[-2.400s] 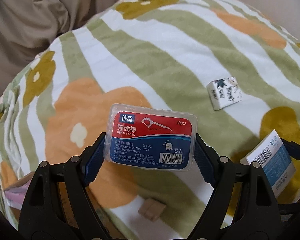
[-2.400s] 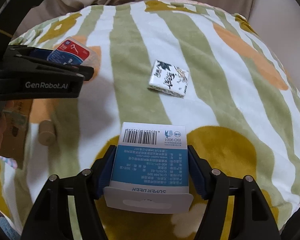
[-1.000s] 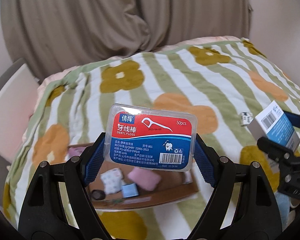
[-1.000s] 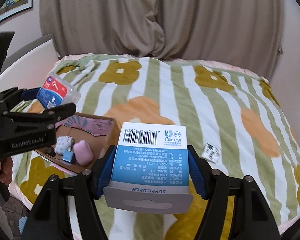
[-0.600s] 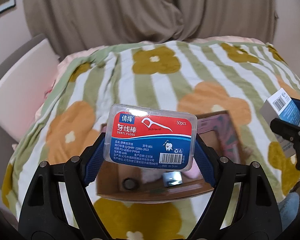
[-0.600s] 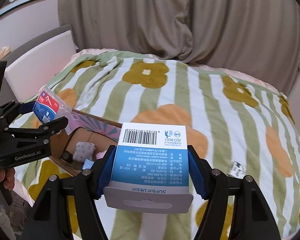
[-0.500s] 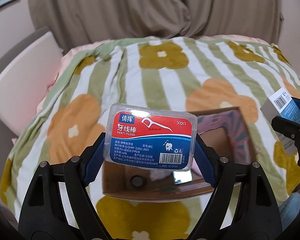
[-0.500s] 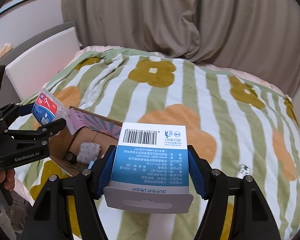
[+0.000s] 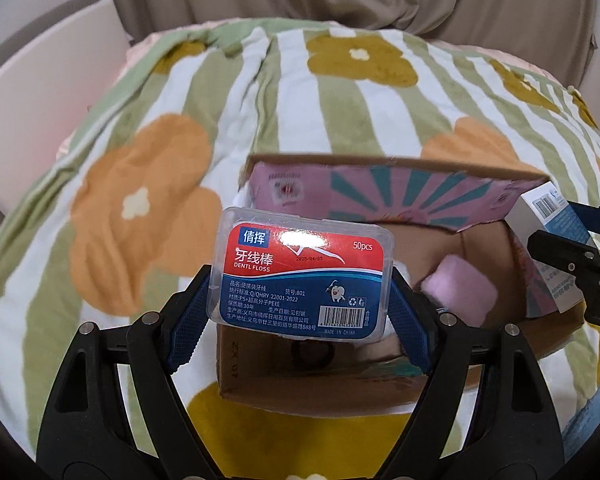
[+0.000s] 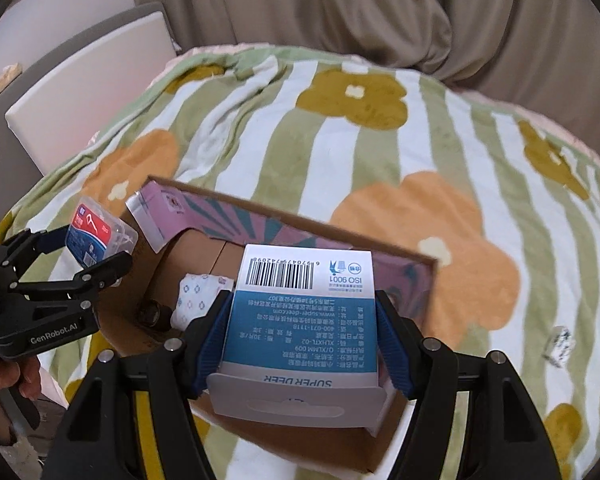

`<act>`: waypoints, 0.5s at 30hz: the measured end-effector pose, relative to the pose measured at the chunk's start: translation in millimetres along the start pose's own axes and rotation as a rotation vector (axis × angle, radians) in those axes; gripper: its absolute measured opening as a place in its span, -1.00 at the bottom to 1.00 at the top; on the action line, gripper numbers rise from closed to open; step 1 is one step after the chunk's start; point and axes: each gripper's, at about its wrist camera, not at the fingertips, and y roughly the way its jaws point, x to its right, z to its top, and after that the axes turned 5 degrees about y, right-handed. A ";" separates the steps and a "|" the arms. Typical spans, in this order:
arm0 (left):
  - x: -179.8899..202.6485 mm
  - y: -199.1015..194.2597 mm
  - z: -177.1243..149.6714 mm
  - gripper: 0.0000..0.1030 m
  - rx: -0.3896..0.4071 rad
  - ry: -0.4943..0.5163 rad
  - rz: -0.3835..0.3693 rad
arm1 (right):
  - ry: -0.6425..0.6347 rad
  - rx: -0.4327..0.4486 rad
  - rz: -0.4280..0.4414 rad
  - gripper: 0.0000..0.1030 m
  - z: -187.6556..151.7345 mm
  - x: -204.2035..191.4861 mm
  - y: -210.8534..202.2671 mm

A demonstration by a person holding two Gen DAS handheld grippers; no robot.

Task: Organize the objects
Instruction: 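Carry the floss box and carton over the cardboard box and release both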

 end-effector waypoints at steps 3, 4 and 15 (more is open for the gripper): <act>-2.3 13.3 -5.0 0.55 -0.017 -0.007 -0.010 | 0.005 -0.023 0.010 0.23 -2.1 -1.3 13.5; -1.7 15.5 -6.6 0.55 -0.019 -0.007 -0.009 | 0.005 -0.027 0.013 0.23 -2.5 -1.7 16.8; 15.1 10.9 3.6 0.55 0.009 0.042 -0.028 | 0.021 -0.035 0.052 0.23 8.9 -5.3 28.6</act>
